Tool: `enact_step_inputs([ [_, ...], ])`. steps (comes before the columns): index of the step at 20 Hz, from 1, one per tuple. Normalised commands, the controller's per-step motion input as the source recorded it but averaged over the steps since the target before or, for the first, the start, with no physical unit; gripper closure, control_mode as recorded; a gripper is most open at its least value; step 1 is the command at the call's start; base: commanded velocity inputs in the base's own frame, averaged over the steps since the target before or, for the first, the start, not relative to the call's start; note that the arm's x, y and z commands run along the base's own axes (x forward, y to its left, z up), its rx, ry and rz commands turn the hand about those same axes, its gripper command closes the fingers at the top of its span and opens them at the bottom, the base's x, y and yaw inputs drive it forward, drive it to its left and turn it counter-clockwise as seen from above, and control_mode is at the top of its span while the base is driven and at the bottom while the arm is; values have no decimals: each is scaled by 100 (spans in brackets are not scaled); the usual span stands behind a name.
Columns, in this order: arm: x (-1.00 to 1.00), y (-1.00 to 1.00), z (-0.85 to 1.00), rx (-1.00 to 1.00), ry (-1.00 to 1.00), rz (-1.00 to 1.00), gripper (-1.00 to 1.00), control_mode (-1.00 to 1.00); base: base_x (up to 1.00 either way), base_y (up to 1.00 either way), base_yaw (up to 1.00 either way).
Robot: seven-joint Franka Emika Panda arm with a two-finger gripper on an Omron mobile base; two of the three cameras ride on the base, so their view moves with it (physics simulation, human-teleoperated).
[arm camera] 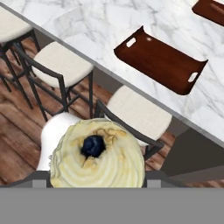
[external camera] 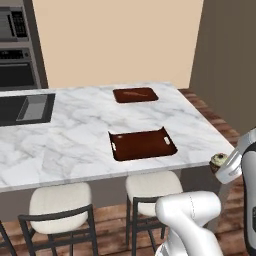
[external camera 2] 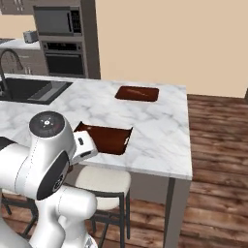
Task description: Take the donut and cupcake from the fridge and place them on the empty tray on the dining counter.
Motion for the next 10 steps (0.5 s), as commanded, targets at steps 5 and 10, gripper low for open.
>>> enact_step_inputs([
  [5,0,0,0,0,0,0,100,100,75,0,8],
  [10,0,0,0,0,0,0,100,100,88,-2,27],
])
